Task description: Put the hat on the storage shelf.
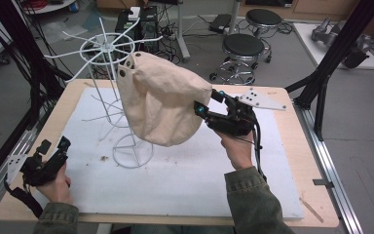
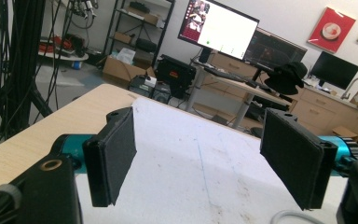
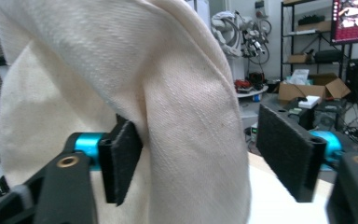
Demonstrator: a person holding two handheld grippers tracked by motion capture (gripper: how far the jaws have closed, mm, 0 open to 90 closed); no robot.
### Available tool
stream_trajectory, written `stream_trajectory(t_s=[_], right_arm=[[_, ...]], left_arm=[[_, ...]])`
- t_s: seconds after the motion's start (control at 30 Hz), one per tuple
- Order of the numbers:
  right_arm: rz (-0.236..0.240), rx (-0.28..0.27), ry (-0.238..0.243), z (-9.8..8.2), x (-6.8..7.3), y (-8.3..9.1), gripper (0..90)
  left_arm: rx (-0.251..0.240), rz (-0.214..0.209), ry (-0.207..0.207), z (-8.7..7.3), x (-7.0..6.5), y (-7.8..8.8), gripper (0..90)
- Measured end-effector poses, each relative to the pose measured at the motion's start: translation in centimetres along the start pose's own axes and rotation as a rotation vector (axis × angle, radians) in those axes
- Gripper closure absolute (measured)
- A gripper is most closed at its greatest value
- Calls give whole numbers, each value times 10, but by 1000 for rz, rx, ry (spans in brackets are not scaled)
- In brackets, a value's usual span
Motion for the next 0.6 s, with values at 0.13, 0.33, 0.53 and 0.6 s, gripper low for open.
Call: stream_trajectory(t_s=[0.13,0.33,0.53,0.6], right_arm=[[-12,-26,-19,0,-3,7,243],[-73,-99,-22,4,-12,22,150],[-141,-124,-26,3,-27,37,120],[-168,-133,-28,2,-33,41,114]], left_arm=[[0,-4,-1,0,-1,0,267],[-1,-5,-5,0,-2,0,267],[-1,-3,-7,0,-2,0,266],[0,-4,-8,0,-2,0,267]])
Point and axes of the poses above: each handheld gripper's, and its own axes: y roughly backward along the jaws, z roughly out of its top, x roughly to its left, the point moved 8 cm from there along -y, roughly forward along the jaws, and after that the axes turned 12 degrees about -y, right-handed, at the moved point
